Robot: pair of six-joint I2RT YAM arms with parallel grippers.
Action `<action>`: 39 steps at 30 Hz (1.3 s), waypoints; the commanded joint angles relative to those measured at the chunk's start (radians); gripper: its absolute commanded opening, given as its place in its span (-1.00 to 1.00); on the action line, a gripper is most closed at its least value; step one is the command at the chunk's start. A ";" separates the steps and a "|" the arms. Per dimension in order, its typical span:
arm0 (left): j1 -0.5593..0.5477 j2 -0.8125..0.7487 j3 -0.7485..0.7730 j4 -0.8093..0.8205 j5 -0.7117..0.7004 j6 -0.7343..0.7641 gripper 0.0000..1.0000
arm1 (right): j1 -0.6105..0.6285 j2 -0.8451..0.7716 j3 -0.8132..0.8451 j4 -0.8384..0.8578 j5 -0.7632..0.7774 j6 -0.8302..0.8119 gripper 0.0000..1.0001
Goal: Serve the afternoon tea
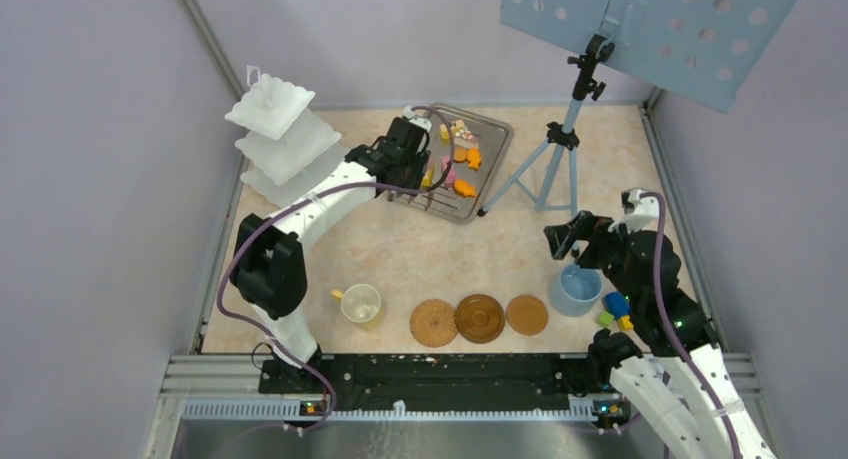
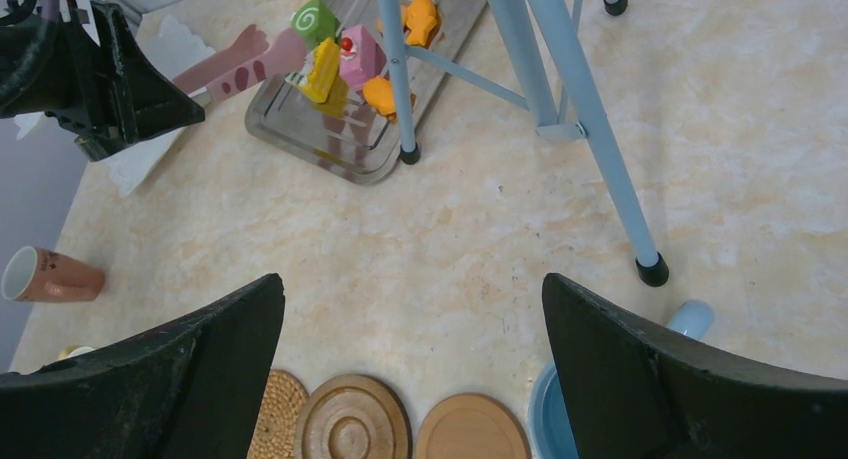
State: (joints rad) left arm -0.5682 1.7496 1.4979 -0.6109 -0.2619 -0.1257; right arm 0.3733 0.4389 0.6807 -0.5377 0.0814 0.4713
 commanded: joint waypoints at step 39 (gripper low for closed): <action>0.031 0.082 -0.026 0.124 0.069 -0.040 0.17 | 0.010 -0.001 0.010 0.038 0.001 -0.008 0.97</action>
State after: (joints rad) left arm -0.5419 1.8294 1.4937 -0.5377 -0.2016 -0.1436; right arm 0.3733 0.4389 0.6807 -0.5381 0.0814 0.4717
